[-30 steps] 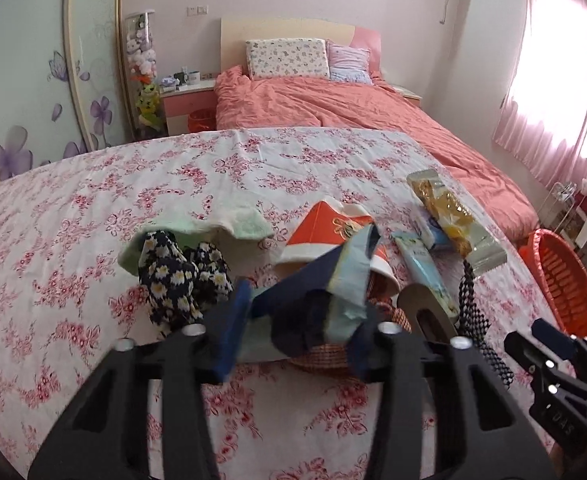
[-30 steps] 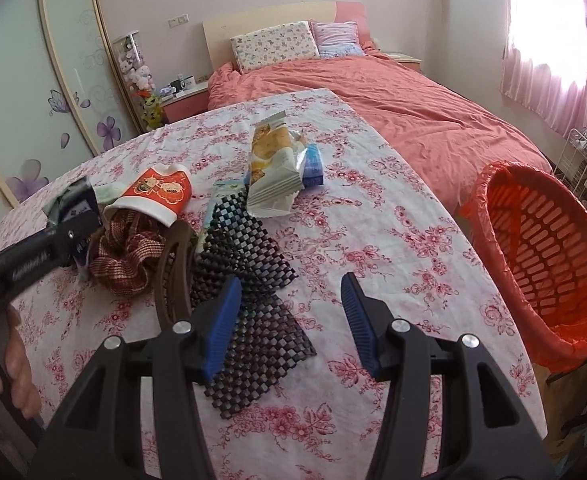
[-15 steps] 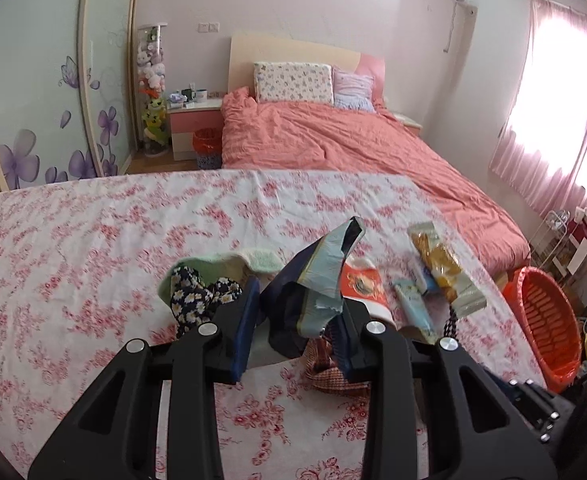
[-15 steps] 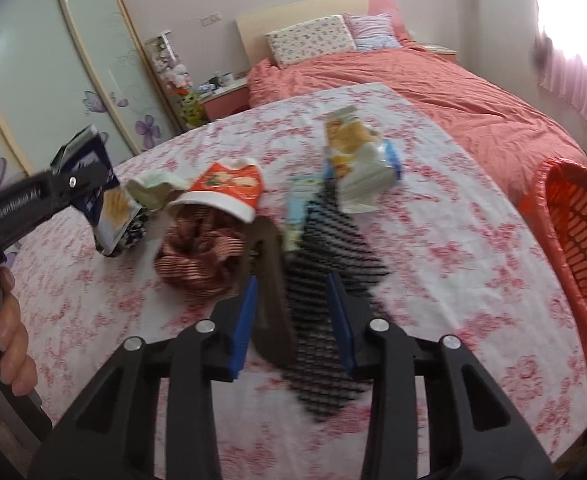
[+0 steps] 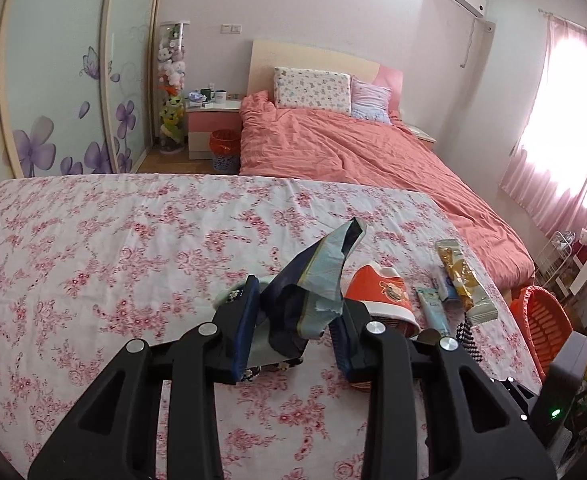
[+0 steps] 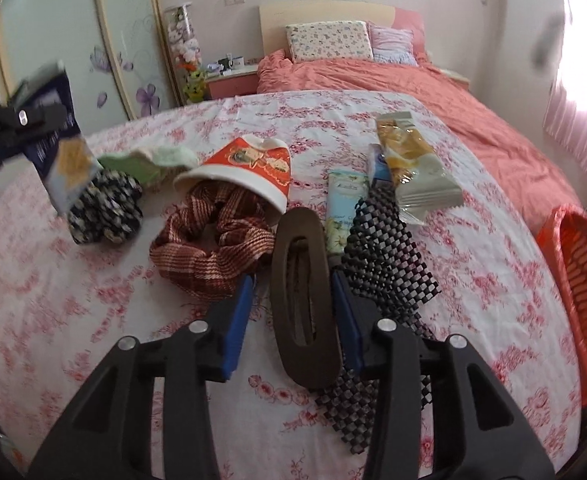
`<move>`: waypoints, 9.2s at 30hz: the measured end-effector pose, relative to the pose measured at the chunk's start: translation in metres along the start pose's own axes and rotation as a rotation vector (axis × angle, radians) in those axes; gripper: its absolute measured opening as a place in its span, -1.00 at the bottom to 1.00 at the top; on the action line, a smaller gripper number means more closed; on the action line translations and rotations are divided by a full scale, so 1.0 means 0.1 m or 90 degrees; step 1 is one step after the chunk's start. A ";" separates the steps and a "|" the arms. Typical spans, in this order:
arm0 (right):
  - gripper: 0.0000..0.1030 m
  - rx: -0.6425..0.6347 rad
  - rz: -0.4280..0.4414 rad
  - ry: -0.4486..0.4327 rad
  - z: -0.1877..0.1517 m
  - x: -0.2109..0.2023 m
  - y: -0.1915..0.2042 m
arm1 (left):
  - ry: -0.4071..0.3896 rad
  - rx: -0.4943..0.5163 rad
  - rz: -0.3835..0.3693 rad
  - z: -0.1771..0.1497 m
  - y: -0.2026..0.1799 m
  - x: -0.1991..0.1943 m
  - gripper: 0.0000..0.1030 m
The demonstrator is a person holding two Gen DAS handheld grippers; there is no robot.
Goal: Collect trash
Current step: 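Grasp the navy cloth with the left tool while the right tool grasps the brown hair clip, then carry navy cloth and hair clip over the red basket and release both, then grasp the black floral scrunchie with the left tool while the right tool lifts the black checkered mat, then carry scrunchie and checkered mat over the red basket and open both tools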
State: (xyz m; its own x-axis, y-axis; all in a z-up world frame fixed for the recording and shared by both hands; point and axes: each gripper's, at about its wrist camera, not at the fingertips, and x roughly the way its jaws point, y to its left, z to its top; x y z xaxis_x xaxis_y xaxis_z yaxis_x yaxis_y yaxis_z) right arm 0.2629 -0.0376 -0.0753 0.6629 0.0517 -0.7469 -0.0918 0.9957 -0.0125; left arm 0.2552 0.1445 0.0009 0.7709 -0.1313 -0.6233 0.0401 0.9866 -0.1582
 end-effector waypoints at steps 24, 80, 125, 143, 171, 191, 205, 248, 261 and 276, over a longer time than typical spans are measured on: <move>-0.43 0.102 0.079 -0.133 0.44 -0.93 -0.48 | -0.015 0.002 -0.021 0.03 -0.02 -0.23 -0.34; -0.38 0.421 -0.128 -0.171 -0.81 -1.27 -4.08 | 0.136 0.272 -0.386 -0.77 -4.05 0.54 -0.15; 0.01 0.123 -0.006 -0.059 -0.17 -0.58 -1.42 | 0.050 0.065 0.082 -0.34 -0.20 0.27 0.12; -0.79 0.063 0.055 0.035 -0.17 -0.07 -0.69 | 0.061 0.000 0.064 -0.39 0.28 0.38 0.40; -0.80 0.090 0.046 -0.055 -0.05 -0.65 -0.95 | 0.085 0.028 0.071 -0.35 0.07 0.49 -0.49; -0.80 0.116 0.029 -0.149 -0.03 -1.39 -1.26 | -0.007 0.072 -0.006 -0.12 -0.64 -0.29 -0.49; -0.80 0.144 0.010 -0.181 -0.06 -1.63 -1.60 | -0.017 0.121 -0.091 -0.14 -1.30 -0.40 -0.49; -0.79 0.350 -0.112 -0.183 -0.53 -1.46 -3.69 | 0.111 0.278 -0.359 -0.74 -3.71 0.35 -0.49; -0.15 0.405 -0.119 -0.154 -0.72 -1.20 -4.01 | 0.169 0.283 -0.313 -0.90 -3.84 0.66 0.07; -0.06 0.348 -0.156 -0.163 -0.60 -1.39 -3.70 | 0.138 0.257 -0.220 -0.69 -3.32 0.61 0.09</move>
State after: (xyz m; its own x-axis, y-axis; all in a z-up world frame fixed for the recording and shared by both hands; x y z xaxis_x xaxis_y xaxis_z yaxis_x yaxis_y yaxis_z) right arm 0.1601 -0.4174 -0.0066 0.7792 -0.2320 -0.5822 0.4308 0.8730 0.2286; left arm 0.2451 -0.1982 -0.0377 0.5233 -0.4272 -0.7373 0.5388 0.8362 -0.1021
